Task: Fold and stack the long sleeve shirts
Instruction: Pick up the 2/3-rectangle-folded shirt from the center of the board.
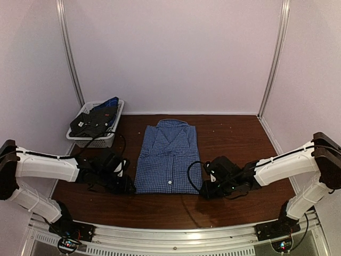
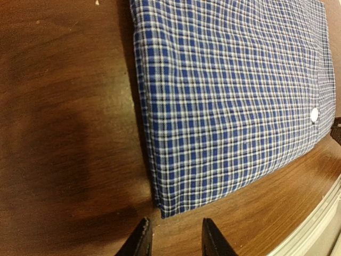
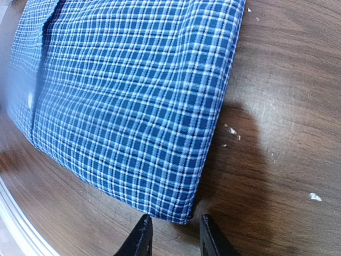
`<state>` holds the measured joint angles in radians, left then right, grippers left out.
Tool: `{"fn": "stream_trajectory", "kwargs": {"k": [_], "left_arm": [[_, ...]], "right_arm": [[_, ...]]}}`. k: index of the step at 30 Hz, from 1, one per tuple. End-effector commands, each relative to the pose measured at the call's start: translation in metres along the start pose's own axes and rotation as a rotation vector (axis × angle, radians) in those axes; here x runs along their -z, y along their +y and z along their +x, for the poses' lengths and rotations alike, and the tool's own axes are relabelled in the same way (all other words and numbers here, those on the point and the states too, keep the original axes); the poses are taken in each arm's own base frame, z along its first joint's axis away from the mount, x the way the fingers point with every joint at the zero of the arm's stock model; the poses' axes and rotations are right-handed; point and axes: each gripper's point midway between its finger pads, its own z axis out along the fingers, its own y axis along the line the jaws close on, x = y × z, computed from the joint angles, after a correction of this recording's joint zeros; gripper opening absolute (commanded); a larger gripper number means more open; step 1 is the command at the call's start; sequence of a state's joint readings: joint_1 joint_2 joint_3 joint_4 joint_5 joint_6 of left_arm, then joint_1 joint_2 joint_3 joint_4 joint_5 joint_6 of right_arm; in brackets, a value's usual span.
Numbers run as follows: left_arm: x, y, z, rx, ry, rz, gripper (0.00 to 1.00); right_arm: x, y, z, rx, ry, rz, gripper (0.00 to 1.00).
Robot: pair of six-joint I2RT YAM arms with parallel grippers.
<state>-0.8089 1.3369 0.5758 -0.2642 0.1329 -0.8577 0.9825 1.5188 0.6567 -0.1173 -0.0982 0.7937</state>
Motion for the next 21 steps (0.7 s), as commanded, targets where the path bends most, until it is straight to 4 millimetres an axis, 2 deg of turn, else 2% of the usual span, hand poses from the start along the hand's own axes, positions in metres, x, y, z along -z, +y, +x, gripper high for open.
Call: {"fn": "stream_trajectory", "kwargs": {"k": [1,15,21], "left_arm": [[-0.006,0.000,0.001,-0.018,-0.001,-0.001,0.34],[-0.018,0.003,0.003,-0.024,0.019,-0.006,0.33],[-0.020,0.004,0.005,-0.025,0.029,-0.010,0.33]], "right_arm": [[-0.002,0.006,0.002,-0.004,0.001,-0.030,0.32],[-0.013,0.001,0.009,-0.002,0.027,-0.013,0.30],[-0.009,-0.003,0.009,-0.003,0.020,0.006,0.29]]}}
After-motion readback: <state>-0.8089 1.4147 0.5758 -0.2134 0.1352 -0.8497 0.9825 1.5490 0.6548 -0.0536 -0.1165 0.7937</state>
